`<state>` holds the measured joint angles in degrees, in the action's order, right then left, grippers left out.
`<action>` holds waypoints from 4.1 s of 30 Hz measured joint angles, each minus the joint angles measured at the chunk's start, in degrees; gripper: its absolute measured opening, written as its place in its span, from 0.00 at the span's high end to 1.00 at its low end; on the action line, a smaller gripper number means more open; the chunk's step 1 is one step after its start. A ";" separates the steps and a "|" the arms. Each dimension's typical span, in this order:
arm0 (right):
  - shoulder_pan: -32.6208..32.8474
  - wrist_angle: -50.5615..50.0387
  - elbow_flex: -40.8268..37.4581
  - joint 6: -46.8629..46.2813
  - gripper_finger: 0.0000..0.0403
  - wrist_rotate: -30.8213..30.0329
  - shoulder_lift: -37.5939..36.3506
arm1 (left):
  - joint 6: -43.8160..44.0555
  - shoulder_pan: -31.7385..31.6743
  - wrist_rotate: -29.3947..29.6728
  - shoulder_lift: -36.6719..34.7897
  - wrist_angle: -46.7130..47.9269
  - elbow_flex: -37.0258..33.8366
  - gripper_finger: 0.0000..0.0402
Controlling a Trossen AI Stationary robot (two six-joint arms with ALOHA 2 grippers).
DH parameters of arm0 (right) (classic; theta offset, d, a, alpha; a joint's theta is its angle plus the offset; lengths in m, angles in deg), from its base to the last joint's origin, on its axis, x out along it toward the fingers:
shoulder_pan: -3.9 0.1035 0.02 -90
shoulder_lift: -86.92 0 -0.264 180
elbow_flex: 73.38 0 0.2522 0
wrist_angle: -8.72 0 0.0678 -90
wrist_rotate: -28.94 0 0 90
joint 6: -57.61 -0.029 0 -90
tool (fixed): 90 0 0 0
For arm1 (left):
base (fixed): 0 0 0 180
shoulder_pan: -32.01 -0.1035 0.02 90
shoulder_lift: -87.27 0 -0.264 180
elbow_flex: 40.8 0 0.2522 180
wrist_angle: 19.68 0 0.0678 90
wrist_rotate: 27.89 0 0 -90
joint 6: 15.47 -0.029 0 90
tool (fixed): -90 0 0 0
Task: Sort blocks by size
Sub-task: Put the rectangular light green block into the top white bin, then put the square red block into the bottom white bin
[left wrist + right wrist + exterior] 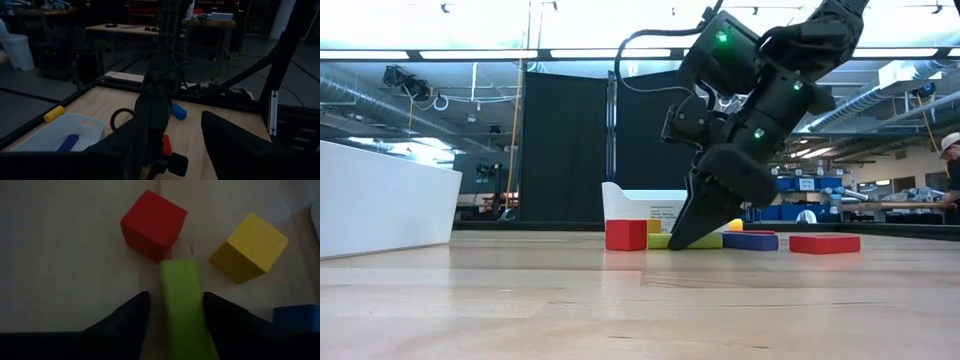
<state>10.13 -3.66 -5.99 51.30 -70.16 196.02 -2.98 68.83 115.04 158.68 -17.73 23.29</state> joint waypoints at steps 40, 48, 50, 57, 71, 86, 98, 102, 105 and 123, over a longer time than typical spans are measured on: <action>-24.49 -0.65 -0.31 9.36 0.54 -4.29 -14.36 | 21.36 -12.76 0.18 20.83 3.06 0.04 0.51; -23.61 3.05 -0.31 9.82 0.25 -3.01 -15.50 | 23.75 -13.73 -4.35 28.53 0.70 2.06 0.40; -22.11 3.22 -0.30 10.21 0.23 -2.98 -18.04 | 23.14 -13.93 -4.83 29.76 1.22 2.88 0.35; -15.90 1.83 -0.28 11.05 0.27 -3.53 -26.50 | 22.70 -15.97 -8.93 32.17 5.55 6.46 0.16; -8.58 0.52 -2.86 11.92 0.32 -12.28 -32.98 | 30.25 -20.98 -14.52 37.46 23.15 14.47 0.10; -6.16 1.45 -2.73 10.85 0.33 -14.15 -32.77 | 35.26 -21.44 -18.40 43.15 22.41 13.92 0.14; -3.60 1.57 -2.78 10.82 0.34 -15.32 -32.87 | 36.15 -21.44 -17.95 43.18 22.88 13.94 0.66; -1.94 1.56 -2.78 11.24 0.34 -15.32 -32.87 | 35.60 -20.62 -17.94 40.44 26.15 13.52 0.66; -0.95 1.55 -2.78 11.36 0.34 -15.32 -32.87 | 34.51 -18.99 -15.53 35.01 28.62 13.52 0.66; 7.37 1.57 -2.73 12.33 0.37 -14.97 -31.64 | 68.93 -6.04 -17.55 1.14 71.82 1.82 0.66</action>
<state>17.50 -2.09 -8.72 63.63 -85.13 164.37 65.95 62.79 97.49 159.83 54.09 25.11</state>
